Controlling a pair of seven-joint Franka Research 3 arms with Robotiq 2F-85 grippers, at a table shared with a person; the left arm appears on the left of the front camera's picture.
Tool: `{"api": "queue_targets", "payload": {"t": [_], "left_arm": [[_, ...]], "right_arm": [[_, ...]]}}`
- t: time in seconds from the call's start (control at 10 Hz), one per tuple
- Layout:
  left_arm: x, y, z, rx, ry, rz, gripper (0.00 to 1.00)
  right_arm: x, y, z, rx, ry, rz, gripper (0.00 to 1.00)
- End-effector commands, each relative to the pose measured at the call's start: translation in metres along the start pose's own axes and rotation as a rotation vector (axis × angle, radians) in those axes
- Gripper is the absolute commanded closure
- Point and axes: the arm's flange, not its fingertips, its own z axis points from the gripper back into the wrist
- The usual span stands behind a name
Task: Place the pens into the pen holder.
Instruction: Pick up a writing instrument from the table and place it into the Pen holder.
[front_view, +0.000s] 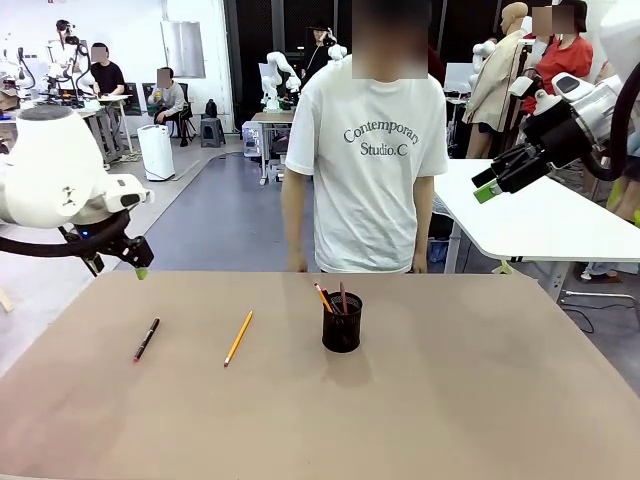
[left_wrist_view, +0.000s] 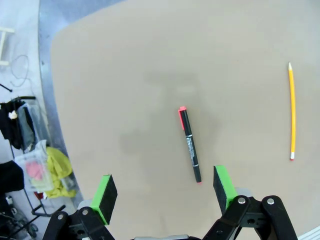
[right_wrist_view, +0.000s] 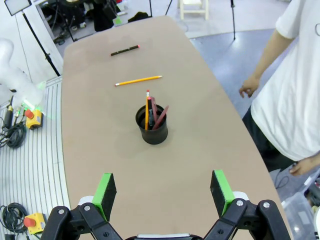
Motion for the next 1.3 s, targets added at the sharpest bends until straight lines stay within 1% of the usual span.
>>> {"api": "queue_targets", "payload": {"t": [0.0,0.4,0.5,0.6,1.0,1.2], "left_arm": [[0.014,0.000,-0.018,-0.028,0.027,-0.002,0.00],[0.009,-0.012,-0.046,-0.043,0.090,-0.012,0.00],[0.008,-0.012,-0.046,-0.039,0.086,-0.039,0.00],[0.007,-0.011,-0.049,-0.025,0.077,-0.013,0.00],[0.007,-0.013,-0.051,-0.027,0.083,-0.019,0.00],[0.016,-0.009,-0.073,-0.034,0.131,-0.047,0.00]], "right_arm": [[0.001,0.002,-0.001,0.001,0.001,0.002,0.00],[0.001,0.002,-0.001,0.001,0.001,0.002,0.00],[0.001,0.002,-0.001,0.001,0.001,0.002,0.00],[0.001,0.002,-0.001,0.001,0.001,0.002,0.00],[0.001,0.002,-0.001,0.001,0.001,0.002,0.00],[0.001,0.002,-0.001,0.001,0.001,0.002,0.00]]}}
